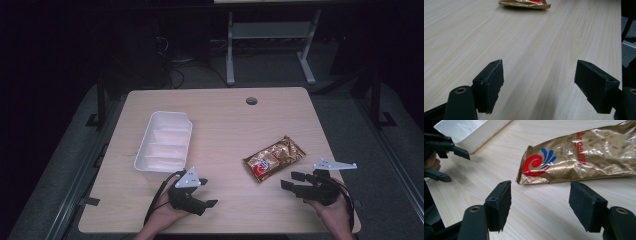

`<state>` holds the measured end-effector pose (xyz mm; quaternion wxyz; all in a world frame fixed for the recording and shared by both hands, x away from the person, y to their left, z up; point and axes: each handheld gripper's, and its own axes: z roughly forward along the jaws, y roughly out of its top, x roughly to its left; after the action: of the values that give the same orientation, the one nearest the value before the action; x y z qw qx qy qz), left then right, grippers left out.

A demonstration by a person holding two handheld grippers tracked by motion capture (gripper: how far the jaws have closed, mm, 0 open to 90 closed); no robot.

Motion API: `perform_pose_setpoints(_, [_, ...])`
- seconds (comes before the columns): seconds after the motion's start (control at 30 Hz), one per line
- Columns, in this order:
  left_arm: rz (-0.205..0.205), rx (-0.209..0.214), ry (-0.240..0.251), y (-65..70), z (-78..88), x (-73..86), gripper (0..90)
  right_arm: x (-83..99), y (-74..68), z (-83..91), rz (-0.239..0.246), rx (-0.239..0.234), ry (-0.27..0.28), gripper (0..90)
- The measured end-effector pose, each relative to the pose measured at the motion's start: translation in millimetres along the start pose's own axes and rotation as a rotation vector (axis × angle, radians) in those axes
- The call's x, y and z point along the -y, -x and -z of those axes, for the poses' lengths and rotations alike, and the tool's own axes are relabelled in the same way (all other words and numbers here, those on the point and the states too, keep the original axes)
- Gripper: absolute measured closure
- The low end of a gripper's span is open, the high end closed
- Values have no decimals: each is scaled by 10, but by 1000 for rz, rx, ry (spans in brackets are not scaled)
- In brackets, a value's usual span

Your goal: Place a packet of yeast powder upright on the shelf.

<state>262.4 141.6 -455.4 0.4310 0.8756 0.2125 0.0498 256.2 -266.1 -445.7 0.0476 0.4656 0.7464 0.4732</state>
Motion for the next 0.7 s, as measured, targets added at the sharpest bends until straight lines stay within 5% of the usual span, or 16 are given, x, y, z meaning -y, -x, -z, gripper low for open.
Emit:
perform_pose_setpoints(0.43, [-14, 5, -7, 36, -112, -223, 255, -9, 196, 96, -54, 48, -11, 314])
perform_pose_setpoints(0.7, [-5, 45, -27, 25, -336, -434, 399, 27, 250, 118, -73, 64, -18, 317])
